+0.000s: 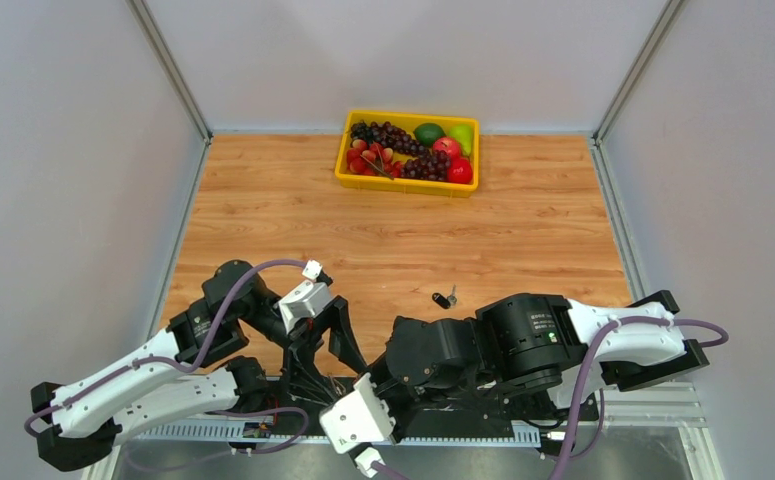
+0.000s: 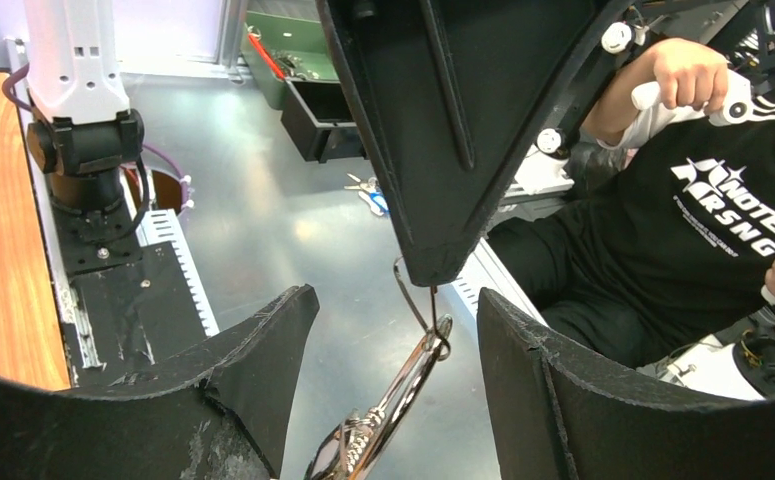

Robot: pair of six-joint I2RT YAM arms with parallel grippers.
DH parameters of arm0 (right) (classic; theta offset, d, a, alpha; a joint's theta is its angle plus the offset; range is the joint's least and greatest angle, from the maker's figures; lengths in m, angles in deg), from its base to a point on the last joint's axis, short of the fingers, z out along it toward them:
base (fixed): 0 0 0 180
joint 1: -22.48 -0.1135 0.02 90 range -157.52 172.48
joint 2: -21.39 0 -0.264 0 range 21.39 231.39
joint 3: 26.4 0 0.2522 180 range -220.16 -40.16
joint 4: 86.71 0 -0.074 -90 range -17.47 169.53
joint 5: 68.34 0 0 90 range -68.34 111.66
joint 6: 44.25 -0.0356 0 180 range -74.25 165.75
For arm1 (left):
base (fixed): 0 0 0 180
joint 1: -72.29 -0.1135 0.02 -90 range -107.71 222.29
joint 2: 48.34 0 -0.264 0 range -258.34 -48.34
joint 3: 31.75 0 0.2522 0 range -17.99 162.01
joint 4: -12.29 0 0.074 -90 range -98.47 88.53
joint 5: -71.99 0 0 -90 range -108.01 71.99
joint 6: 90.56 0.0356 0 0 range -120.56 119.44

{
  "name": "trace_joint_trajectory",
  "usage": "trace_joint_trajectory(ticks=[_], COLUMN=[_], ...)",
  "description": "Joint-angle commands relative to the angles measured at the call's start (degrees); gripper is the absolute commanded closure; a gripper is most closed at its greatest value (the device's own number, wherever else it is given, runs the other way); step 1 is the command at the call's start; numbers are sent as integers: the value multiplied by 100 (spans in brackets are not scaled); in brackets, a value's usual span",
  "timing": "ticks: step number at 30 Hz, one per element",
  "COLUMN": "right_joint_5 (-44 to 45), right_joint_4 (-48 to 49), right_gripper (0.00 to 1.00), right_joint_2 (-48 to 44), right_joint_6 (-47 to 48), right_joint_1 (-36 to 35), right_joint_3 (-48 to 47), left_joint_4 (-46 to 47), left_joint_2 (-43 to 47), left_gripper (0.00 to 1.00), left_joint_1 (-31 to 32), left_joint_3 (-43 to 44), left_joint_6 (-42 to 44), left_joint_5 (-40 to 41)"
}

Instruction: Put the keys on the keyring

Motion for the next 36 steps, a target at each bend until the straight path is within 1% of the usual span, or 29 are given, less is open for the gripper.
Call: trace_joint_trajectory(ticks=[1, 10, 25, 27, 28, 29, 30, 34, 35, 36], right_joint_5=[347, 452, 461, 434, 424, 420, 425, 449, 472, 492], right_joint_4=[170, 196, 208, 214, 215, 214, 223, 253, 261, 277], right_gripper=[100, 100, 100, 100, 100, 100, 100, 100, 100, 100], right_joint_2=[-151, -160, -169, -170, -169, -175, -171, -199, -210, -219], right_joint_6=[89, 98, 99, 96, 105, 105, 105, 113, 113, 113], right_joint_1=[25, 31, 25, 25, 29, 25, 25, 25, 25, 26], right_joint_3=[-12, -5, 127, 142, 155, 160, 162, 160, 162, 162], left_joint_4=[243, 289, 409, 412, 411, 410, 410, 389, 373, 332], left_joint_2=[71, 121, 73, 33, -1, -23, -73, -131, -132, -124], left_gripper=[31, 39, 57, 63, 69, 72, 78, 89, 97, 98], left_joint_1=[25, 26, 26, 26, 26, 26, 26, 31, 28, 31], left_joint_3=[-128, -230, -206, -201, -198, -197, -197, -204, -196, -196], left_joint_6=[-45, -94, -86, -87, -91, -78, -68, 72, 143, 183], left_joint_5=[-183, -237, -256, -247, -250, -242, -235, -167, -137, -121])
